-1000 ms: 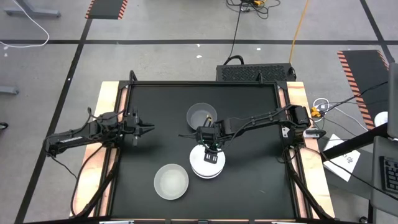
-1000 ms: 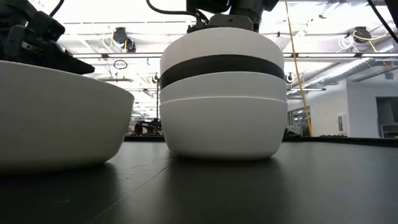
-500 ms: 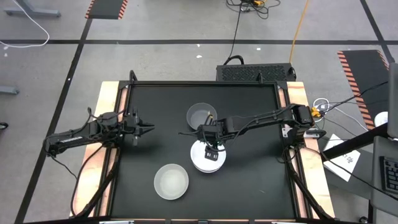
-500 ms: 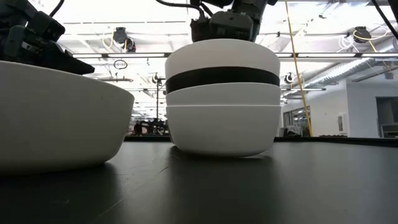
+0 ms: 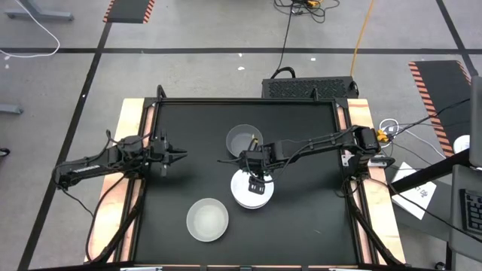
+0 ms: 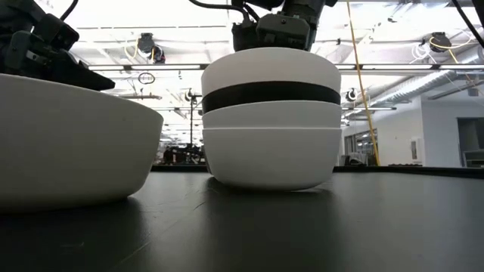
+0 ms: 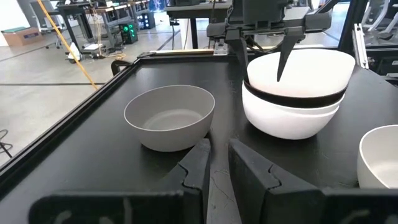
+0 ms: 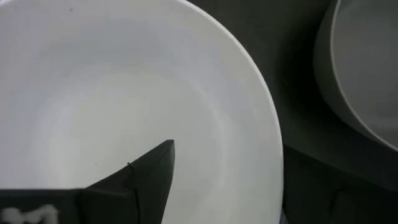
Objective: Nest bowls inside each other
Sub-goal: Stack the white bowl on the black bowl
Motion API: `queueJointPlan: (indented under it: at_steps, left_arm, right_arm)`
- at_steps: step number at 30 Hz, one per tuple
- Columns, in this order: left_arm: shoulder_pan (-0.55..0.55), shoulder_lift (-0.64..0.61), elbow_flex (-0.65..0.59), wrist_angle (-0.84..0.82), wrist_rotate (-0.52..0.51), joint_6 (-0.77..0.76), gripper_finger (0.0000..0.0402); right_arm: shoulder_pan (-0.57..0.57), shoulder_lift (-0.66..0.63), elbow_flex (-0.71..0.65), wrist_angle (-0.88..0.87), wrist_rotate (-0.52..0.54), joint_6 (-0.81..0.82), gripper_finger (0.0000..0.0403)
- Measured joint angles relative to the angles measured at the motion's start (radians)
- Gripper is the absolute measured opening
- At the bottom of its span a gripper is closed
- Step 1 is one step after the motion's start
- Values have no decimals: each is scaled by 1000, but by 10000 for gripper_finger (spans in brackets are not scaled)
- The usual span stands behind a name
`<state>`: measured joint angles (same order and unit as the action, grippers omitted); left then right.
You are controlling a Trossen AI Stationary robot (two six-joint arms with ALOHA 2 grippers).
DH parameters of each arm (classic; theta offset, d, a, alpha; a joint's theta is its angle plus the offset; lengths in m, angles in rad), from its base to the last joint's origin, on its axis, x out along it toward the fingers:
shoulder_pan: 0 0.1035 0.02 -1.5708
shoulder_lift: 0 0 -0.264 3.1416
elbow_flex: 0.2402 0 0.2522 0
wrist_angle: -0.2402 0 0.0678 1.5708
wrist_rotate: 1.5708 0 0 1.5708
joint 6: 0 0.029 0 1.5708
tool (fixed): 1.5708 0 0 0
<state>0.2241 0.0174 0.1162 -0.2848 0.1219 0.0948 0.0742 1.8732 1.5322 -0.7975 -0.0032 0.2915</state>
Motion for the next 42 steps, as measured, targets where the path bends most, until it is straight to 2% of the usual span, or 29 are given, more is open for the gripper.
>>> queueJointPlan:
  at_steps: [9, 14, 19, 23, 40, 42]
  left_arm:
    - [0, 0, 0, -3, 0, -3, 60]
    - [0, 0, 0, -3, 2, -4, 60]
    - [0, 0, 0, -3, 4, -4, 60]
    - [0, 0, 0, -3, 7, -4, 60]
    - [0, 0, 0, -2, 7, -3, 60]
    - [0, 0, 0, -2, 7, -3, 60]
  right_arm:
    - [-1, -2, -19, 39, -3, -95, 234]
    - [-10, -2, -63, 122, -125, -111, 234]
    - [-24, -2, -73, 133, -146, -126, 233]
    - [-44, -10, -75, 137, -205, -157, 233]
    - [-66, -11, -81, 121, -177, -278, 233]
    - [-66, -11, -81, 121, -131, -278, 238]
